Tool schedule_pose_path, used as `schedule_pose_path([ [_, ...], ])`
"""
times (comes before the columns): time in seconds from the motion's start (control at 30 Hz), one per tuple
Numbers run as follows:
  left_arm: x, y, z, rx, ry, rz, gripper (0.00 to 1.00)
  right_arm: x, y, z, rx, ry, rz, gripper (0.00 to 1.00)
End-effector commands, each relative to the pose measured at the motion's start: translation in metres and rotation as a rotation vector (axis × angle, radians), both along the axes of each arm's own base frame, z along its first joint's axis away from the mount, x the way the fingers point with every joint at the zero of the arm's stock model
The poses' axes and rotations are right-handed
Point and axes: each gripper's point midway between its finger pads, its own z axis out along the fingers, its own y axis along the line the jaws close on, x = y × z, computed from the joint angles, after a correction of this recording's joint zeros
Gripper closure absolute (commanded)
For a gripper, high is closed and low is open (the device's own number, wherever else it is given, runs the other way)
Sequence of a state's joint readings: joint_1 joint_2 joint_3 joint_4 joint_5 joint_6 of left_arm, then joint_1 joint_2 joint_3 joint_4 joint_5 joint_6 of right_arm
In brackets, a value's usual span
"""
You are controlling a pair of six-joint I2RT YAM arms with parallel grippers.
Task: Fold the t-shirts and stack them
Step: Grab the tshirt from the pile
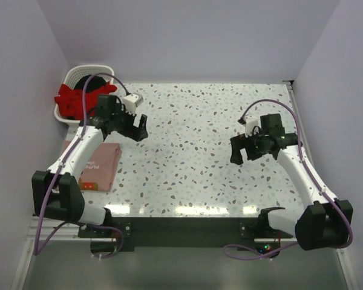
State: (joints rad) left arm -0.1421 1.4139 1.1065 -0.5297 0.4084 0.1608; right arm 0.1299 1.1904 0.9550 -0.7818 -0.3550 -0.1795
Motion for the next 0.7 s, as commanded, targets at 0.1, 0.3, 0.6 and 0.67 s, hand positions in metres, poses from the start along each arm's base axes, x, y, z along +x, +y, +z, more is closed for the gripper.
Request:
schedule_pose_path([
  [0.1,0.050,0.038,0.054,-0.057,-0.092,0.084,0.00,0.011,-0.003,0.009,-0.005,-0.034,-0.032,0.01],
  [0.3,0.119,0.141,0.086,0.099,-0.193,0.368,0.00,0.019,0.001,0.007,0.004,0.021,-0.035,0.01],
  [0.6,0.209,0.232,0.051,0.224,-0.190,0.588,0.00,0.021,-0.002,-0.007,-0.019,0.045,-0.041,0.01],
  [0.67,0.223,0.245,0.031,0.260,-0.174,0.623,0.00,0.021,-0.003,-0.009,-0.024,0.052,-0.038,0.01],
])
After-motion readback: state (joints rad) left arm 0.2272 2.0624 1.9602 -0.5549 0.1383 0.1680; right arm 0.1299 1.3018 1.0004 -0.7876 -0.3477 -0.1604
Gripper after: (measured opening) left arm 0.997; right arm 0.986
